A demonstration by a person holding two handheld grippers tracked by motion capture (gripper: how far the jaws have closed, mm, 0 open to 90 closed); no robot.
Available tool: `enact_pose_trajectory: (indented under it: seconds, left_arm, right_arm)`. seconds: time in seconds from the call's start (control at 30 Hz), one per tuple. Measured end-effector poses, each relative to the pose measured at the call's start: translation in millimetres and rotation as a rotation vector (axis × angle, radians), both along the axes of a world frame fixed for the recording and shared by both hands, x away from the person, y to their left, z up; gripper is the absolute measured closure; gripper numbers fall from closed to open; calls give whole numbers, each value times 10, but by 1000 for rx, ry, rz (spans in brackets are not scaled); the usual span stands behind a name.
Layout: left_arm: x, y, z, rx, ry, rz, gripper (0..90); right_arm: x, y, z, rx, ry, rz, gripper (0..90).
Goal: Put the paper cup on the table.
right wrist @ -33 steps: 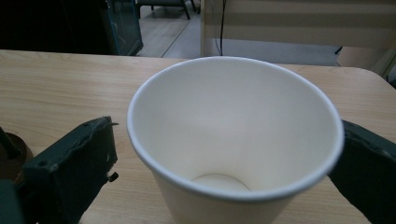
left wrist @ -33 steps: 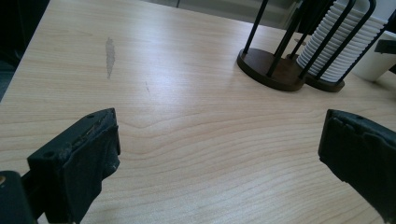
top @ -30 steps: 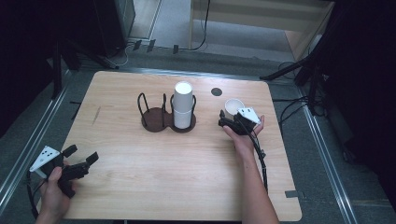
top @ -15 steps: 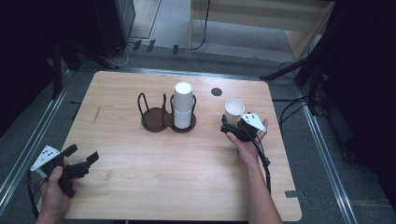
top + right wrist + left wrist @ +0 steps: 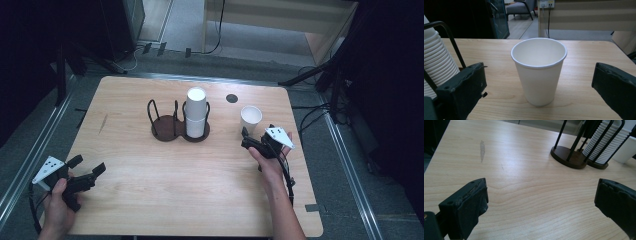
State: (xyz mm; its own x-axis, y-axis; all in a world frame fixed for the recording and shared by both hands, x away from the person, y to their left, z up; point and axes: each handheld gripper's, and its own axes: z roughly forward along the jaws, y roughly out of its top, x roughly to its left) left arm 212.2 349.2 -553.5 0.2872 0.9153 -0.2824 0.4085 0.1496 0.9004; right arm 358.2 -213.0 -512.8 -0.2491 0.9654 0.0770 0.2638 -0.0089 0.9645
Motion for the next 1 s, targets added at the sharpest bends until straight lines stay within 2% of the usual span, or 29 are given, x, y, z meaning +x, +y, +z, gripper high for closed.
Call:
enact_pose_trajectory:
  seconds: [0.33, 1.0]
  left_arm:
    - [-2, -1, 0, 1, 0, 0, 0]
    - [-1, -1, 0, 1, 0, -1, 0]
  right_arm:
    - [-177, -137, 58, -14, -14, -4, 0]
    - [-474, -442, -1, -10, -5, -35, 0]
